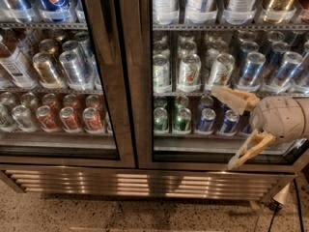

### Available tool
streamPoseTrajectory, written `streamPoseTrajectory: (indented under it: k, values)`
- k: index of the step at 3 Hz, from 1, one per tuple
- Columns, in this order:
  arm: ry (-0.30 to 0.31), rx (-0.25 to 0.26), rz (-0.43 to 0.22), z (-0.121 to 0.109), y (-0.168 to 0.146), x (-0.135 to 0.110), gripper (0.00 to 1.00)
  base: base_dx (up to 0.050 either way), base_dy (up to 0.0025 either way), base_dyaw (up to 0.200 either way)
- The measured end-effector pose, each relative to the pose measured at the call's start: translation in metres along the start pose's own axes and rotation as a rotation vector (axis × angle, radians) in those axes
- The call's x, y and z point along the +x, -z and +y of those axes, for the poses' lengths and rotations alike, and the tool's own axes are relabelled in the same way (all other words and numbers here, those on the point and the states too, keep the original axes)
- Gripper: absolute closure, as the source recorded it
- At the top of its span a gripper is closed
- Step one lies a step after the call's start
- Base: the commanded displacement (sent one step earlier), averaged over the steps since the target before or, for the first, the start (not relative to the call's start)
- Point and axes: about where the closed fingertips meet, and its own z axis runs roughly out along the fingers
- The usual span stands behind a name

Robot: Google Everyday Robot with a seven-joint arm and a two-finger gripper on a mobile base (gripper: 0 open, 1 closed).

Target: Open right fridge door

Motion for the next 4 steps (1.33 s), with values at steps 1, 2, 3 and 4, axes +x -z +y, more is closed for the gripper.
streamPoseTrajectory:
  k: [1,2,3,4]
  values:
    - [-0.005,-0.004,-0.006,-0.001,-0.001,-0.001,0.00,0.000,0.00000,0.000]
    - [0.051,-0.014,-0.026,0.006,-0.010,-0.047,0.00,0.000,0.00000,0.000]
    - [0.143,-0.035,-0.041,0.022,-0.023,-0.110,0.00,0.000,0.00000,0.000]
    - [0.143,-0.034,-0.040,0.022,-0.023,-0.110,0.00,0.000,0.00000,0.000]
